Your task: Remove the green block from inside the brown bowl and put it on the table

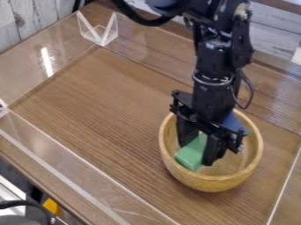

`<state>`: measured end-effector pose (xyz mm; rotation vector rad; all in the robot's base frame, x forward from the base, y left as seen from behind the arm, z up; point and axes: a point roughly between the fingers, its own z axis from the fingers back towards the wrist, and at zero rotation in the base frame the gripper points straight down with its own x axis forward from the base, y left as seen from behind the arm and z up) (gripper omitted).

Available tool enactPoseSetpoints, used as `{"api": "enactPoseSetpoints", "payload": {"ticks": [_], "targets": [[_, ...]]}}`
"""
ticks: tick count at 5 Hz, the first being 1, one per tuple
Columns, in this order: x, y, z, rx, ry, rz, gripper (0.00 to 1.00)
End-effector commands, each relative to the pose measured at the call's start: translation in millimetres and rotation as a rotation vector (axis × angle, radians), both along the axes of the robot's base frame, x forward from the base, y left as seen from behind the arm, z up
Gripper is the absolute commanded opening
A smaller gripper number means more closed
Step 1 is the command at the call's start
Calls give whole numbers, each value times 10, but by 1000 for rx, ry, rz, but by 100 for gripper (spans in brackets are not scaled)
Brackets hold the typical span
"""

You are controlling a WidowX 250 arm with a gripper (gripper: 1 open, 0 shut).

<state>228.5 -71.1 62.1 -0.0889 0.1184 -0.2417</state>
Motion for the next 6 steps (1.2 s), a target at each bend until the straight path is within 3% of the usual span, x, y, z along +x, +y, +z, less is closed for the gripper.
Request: {"api": "enactPoseSetpoints", "payload": {"ticks": [1, 6], "targets": [[87, 5, 180, -19, -66, 16, 0], [102, 37, 285, -21, -80, 37, 0]]}}
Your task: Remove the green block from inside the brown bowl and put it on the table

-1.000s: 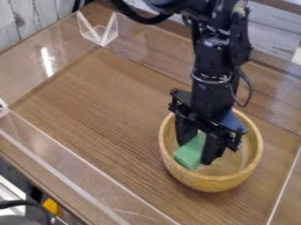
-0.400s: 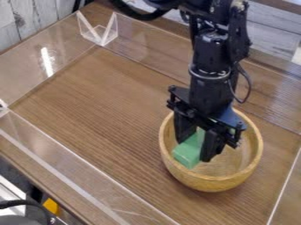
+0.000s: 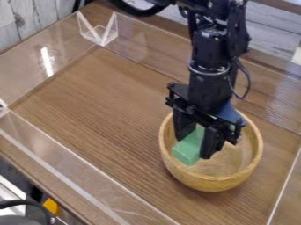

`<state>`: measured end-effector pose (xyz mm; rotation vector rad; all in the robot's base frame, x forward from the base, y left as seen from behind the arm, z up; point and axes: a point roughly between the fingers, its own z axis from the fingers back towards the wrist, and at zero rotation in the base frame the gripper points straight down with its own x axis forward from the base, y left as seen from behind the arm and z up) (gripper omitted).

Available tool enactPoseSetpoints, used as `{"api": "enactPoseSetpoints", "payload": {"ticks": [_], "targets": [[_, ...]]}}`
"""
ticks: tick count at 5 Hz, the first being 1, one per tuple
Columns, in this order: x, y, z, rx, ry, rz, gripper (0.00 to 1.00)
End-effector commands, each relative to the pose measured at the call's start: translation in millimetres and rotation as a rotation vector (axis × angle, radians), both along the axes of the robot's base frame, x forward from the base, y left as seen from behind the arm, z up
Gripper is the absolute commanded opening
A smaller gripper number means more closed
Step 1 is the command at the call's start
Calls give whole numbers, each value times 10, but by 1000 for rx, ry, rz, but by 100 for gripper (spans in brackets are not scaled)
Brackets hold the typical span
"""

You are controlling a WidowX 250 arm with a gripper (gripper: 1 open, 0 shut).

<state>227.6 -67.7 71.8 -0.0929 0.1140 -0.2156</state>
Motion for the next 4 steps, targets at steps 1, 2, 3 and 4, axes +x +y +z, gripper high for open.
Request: {"api": "enactPoseSetpoints", "payload": {"ticks": [1, 2, 3, 4], "targets": [[115, 9, 205, -17, -80, 16, 0], [121, 16, 225, -17, -84, 21, 0], [138, 28, 275, -16, -94, 30, 0], [188, 50, 419, -12, -120, 48, 0]]}}
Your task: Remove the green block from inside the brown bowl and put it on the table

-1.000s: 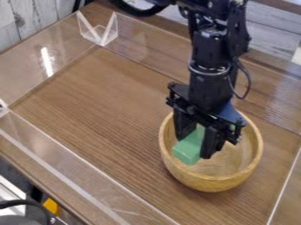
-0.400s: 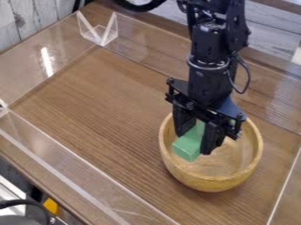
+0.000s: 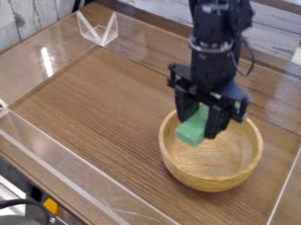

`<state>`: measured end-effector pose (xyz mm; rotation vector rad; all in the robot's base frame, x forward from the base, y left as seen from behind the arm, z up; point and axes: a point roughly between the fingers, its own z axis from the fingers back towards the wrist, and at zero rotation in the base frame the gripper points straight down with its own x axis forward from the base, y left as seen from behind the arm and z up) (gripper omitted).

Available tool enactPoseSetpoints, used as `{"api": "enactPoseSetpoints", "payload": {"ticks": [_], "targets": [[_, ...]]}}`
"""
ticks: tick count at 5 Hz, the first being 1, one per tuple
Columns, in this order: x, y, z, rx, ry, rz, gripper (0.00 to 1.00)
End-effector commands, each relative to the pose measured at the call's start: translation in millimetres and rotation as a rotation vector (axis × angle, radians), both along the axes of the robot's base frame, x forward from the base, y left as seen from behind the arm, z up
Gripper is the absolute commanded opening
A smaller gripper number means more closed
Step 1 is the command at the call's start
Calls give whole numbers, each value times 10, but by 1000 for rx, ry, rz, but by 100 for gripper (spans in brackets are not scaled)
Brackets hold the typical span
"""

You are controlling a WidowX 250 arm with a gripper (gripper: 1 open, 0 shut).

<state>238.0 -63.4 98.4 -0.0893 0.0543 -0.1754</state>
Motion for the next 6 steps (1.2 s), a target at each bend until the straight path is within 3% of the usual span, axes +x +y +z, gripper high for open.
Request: {"api": "enactPoseSetpoints", "payload": {"ticks": [1, 3, 4, 6], "targets": [[222, 111, 390, 0, -107, 43, 0], [709, 553, 610, 40, -170, 125, 0], [869, 778, 508, 66, -159, 146, 0], [1098, 898, 196, 83, -105, 145, 0]]}}
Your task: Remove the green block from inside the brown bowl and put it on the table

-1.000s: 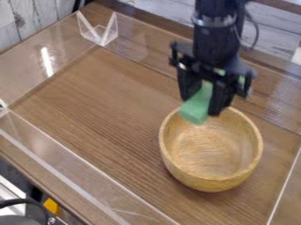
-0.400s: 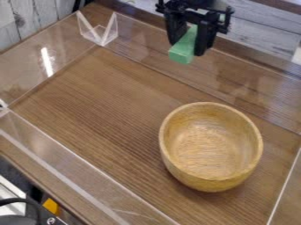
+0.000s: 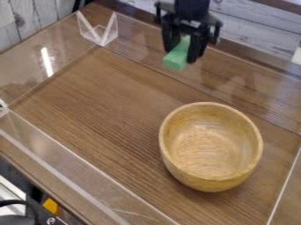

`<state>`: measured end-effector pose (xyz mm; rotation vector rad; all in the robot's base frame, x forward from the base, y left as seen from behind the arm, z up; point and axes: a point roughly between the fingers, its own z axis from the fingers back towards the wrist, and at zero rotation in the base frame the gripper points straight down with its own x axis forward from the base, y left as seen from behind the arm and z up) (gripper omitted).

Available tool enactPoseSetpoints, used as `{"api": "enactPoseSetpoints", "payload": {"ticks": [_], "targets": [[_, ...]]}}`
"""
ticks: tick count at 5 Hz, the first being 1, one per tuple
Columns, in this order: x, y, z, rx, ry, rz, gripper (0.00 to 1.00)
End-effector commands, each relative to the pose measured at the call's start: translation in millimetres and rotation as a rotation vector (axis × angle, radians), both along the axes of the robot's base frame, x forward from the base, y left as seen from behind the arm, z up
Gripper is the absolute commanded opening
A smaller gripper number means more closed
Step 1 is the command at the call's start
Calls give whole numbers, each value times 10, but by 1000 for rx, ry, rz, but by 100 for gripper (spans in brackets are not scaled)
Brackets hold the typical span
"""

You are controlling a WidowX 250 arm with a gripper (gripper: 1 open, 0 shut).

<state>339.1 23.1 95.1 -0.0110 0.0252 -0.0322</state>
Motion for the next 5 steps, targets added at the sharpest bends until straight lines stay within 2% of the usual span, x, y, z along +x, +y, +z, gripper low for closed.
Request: {"api": "enactPoseSetpoints", "payload": {"ticks": [1, 3, 5], "targets": [[195, 58, 133, 9, -58, -12, 0], [337, 21, 13, 9, -28, -42, 0], [363, 5, -90, 18, -1, -63, 0]]}}
